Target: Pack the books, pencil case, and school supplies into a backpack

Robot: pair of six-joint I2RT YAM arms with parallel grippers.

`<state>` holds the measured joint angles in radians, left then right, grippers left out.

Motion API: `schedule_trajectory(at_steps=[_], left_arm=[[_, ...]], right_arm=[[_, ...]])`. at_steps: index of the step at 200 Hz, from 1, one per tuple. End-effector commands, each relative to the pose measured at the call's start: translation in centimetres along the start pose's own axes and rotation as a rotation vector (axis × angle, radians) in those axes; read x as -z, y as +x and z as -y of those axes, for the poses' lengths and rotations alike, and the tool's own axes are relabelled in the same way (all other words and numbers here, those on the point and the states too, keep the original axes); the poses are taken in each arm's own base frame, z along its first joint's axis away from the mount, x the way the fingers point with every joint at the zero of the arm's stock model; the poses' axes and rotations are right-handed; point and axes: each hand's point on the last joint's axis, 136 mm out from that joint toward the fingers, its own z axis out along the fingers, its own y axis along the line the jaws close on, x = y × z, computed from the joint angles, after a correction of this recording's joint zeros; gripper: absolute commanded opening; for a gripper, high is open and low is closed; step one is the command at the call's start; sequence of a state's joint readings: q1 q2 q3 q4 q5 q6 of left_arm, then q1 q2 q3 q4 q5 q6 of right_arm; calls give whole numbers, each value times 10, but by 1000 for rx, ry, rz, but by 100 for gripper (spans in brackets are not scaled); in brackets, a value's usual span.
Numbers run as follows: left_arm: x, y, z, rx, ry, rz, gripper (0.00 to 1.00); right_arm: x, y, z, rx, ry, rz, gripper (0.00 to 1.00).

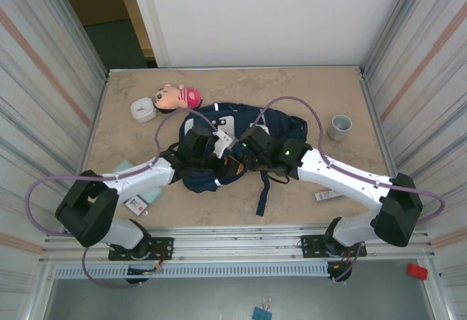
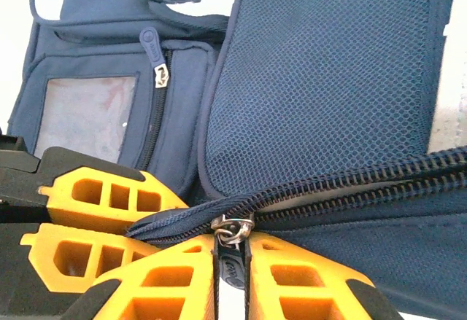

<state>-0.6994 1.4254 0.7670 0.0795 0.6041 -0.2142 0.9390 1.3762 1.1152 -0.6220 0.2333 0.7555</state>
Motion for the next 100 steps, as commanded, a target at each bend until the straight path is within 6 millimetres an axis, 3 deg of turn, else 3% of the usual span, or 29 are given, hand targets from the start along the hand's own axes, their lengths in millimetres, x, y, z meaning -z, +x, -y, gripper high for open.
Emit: schedule_trajectory(at_steps=[1, 31, 71, 100], left_arm=[[12, -37, 37, -101, 133, 88, 0], [12, -36, 36, -102, 131, 86, 0], [12, -38, 37, -107, 131, 88, 0], [12, -40, 38, -112, 134, 92, 0]], right_arm=[[1, -7, 43, -2, 211, 44, 16], [3, -6, 55, 3, 259, 35, 17], [-7, -1, 35, -14, 149, 4, 34], [-11, 3, 37, 24, 193, -22, 40]])
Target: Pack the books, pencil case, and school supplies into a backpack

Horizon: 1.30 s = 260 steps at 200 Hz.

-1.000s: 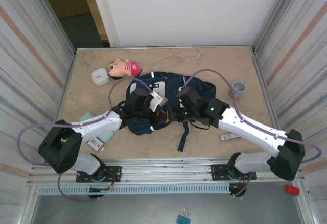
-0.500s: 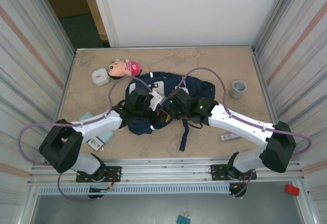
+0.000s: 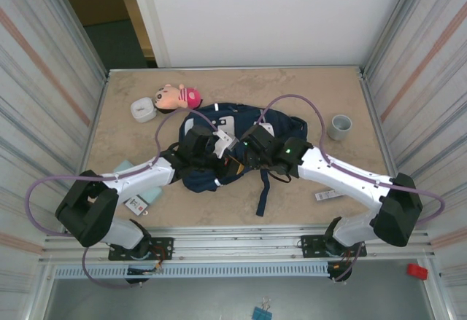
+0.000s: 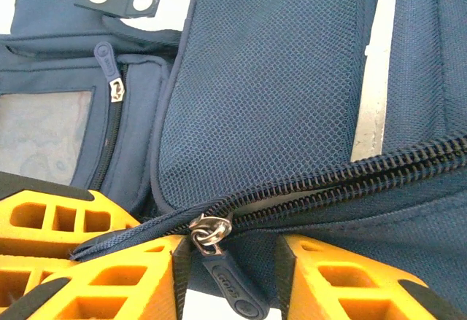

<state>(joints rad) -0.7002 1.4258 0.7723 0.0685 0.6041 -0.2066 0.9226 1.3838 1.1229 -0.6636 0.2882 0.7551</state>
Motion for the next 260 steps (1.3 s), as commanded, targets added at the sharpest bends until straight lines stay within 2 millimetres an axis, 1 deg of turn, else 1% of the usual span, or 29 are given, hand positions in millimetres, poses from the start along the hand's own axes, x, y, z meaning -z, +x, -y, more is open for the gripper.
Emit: schedule_trajectory(at_steps=[1, 7, 17, 40, 59, 109, 133, 152, 167, 180, 192, 204, 220, 233, 240, 260], left_arm=[[12, -40, 37, -109, 134, 98, 0], [12, -40, 37, -109, 133, 97, 0], [12, -39, 37, -111, 130, 94, 0], [13, -36, 34, -116, 110, 81, 0], [15, -33, 30, -125, 84, 72, 0], [17, -21, 26, -136, 61, 37, 0], [18, -20, 26, -145, 56, 36, 0], [19, -21, 27, -150, 56, 38, 0], [19, -21, 27, -153, 57, 40, 0], [19, -22, 28, -159, 59, 44, 0], [20, -23, 29, -162, 61, 45, 0], [20, -24, 29, -166, 61, 46, 0], [21, -25, 30, -172, 63, 48, 0], [21, -26, 31, -177, 64, 49, 0], [22, -26, 31, -179, 63, 48, 0], [23, -24, 29, -178, 49, 39, 0]], right_arm=[[-12, 8, 19, 31, 120, -35, 39], [-12, 9, 21, 42, 134, -39, 36], [-12, 8, 26, 57, 160, -40, 27], [-6, 4, 40, 88, 209, -38, 16], [1, 1, 57, 84, 235, -44, 13], [6, 1, 112, -11, 228, -102, 12], [4, 0, 126, -36, 183, -130, 12], [3, 0, 126, -48, 109, -153, 12], [2, -1, 114, -21, 6, -158, 16], [0, 2, 104, -6, -78, -178, 23], [-3, 5, 94, 13, -154, -200, 31], [-9, 9, 95, 7, -170, -223, 36], [-13, 12, 96, 8, -169, -245, 39], [-15, 12, 98, 18, -160, -247, 37], [-16, 11, 100, 26, -148, -242, 33], [-13, 6, 113, 33, -81, -225, 19]])
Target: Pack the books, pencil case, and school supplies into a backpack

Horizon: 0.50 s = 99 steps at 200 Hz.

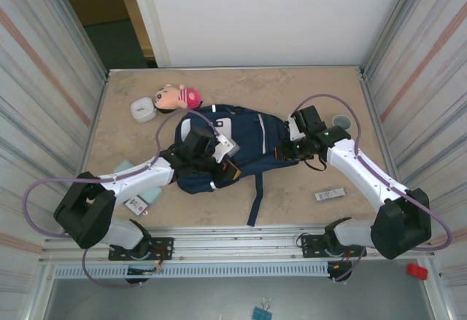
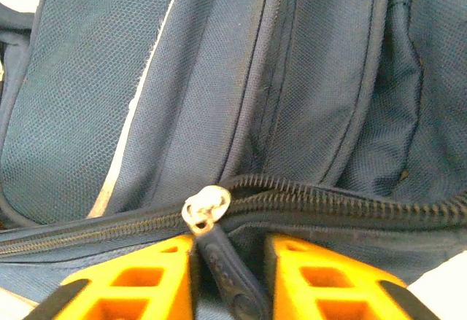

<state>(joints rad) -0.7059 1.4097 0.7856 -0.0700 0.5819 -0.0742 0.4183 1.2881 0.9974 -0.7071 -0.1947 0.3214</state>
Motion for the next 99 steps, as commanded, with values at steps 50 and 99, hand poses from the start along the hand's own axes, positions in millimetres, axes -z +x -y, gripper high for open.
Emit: schedule_trajectory(at_steps=[50, 99], left_arm=[[26, -33, 17, -108, 10, 113, 0], [35, -20, 10, -165, -54, 85, 0]], right_arm=[[19, 0, 66, -99, 161, -13, 11], [20, 8, 83, -185, 101, -36, 11]])
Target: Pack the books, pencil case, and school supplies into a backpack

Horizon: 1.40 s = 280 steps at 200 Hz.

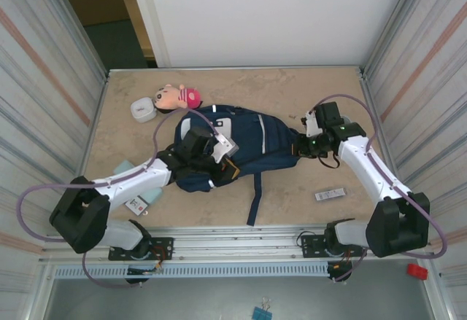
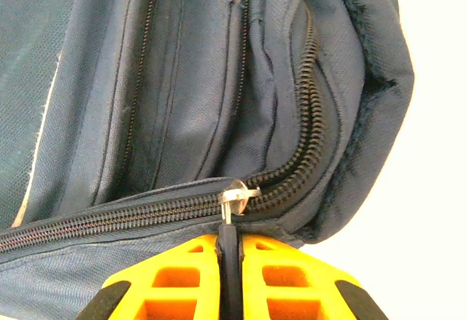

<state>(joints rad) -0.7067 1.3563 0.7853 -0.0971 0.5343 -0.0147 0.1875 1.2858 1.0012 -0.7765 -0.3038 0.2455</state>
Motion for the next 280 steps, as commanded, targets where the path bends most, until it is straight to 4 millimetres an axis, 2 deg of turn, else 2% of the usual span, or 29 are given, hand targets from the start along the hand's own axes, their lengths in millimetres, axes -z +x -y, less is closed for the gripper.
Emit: schedule_trajectory(at_steps=[1, 10, 18, 38, 55, 74, 94, 129, 152, 167, 180, 198, 209, 227, 247, 280], left_arm=[[24, -14, 8, -92, -11, 62, 0], [26, -9, 5, -109, -32, 54, 1], [28, -7, 3, -122, -51, 52, 8], [32, -9, 4, -152, -63, 53, 45], [34, -19, 14, -201, -83, 50, 65], [28, -35, 32, -298, -89, 60, 72], [14, -50, 45, -353, -78, 82, 73], [-33, -60, 56, -378, -40, 49, 73], [-63, -63, 66, -389, 11, 24, 71], [-77, -62, 66, -390, 16, 5, 48], [-82, -58, 65, -399, 11, -6, 34], [-80, -46, 62, -435, 6, -25, 9], [-74, -37, 61, -465, 0, -35, 0], [-64, -19, 58, -530, -6, -67, 0], [-52, -1, 54, -594, -16, -111, 0], [-36, 20, 57, -711, 8, -149, 0]], right_arm=[[6, 8, 33, -45, 100, -15, 11], [8, 7, 21, -36, 30, -7, 11], [10, 7, 5, -20, -61, 3, 11], [17, 10, -30, -5, -238, 28, 6], [22, 18, -47, 23, -296, 34, 1], [27, 30, -58, 60, -309, 20, 0], [31, 41, -70, 88, -331, -7, 0], [39, 54, -88, 118, -379, -43, 0], [45, 56, -100, 145, -413, -50, 0], [48, 56, -101, 147, -415, -50, 0], [49, 52, -96, 135, -389, -38, 0], [50, 39, -78, 56, -355, -9, 0], [51, 29, -63, -2, -338, 14, 0], [53, 13, -40, -74, -298, 52, 0], [53, -2, -23, -115, -272, 87, 0], [38, -10, 3, -197, -243, 62, 0]])
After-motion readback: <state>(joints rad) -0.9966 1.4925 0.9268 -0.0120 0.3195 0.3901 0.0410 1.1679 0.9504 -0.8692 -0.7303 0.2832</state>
